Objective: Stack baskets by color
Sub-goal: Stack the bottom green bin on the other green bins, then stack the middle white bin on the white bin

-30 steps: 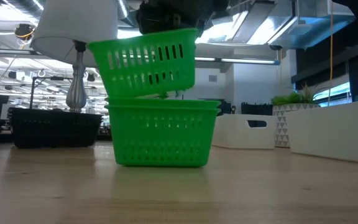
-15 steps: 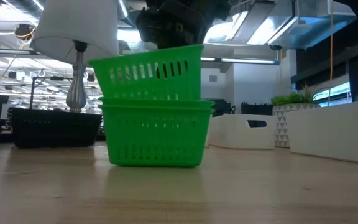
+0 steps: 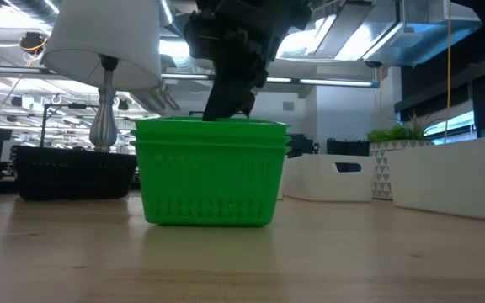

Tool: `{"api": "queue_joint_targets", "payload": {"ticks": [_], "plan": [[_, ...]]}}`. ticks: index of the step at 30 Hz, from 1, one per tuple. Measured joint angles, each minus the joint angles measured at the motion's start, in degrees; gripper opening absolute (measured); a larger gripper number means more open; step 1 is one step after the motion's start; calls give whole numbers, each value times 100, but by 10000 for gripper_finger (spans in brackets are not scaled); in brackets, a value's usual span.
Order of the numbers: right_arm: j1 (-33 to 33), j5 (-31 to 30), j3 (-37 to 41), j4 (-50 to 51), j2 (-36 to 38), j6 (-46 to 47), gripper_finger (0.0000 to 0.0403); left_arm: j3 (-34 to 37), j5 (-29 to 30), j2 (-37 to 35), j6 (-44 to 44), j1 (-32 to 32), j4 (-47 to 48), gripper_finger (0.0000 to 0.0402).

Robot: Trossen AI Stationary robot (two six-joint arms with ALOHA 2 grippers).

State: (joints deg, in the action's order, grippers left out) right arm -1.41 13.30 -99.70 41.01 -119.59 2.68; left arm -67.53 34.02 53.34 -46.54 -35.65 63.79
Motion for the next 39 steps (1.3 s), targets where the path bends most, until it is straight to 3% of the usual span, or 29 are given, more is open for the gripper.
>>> {"api": "queue_joint_targets", "payload": {"ticks": [6, 13, 23, 34, 39], "plan": [[0, 665, 0, -8, 2, 270, 110, 0, 0, 0, -2, 0, 0, 0], [56, 759, -3, 19, 14, 593, 108, 0, 0, 0, -2, -1, 0, 0], [-12, 319, -101, -108, 42, 459, 9, 0, 0, 0, -2, 1, 0, 0], [-267, -233, -101, -109, 2, 261, 1, 0, 1, 0, -92, 1, 0, 0], [-273, -971, -472, 297, 353, 142, 1, 0, 0, -2, -113, 1, 0, 0]]}}
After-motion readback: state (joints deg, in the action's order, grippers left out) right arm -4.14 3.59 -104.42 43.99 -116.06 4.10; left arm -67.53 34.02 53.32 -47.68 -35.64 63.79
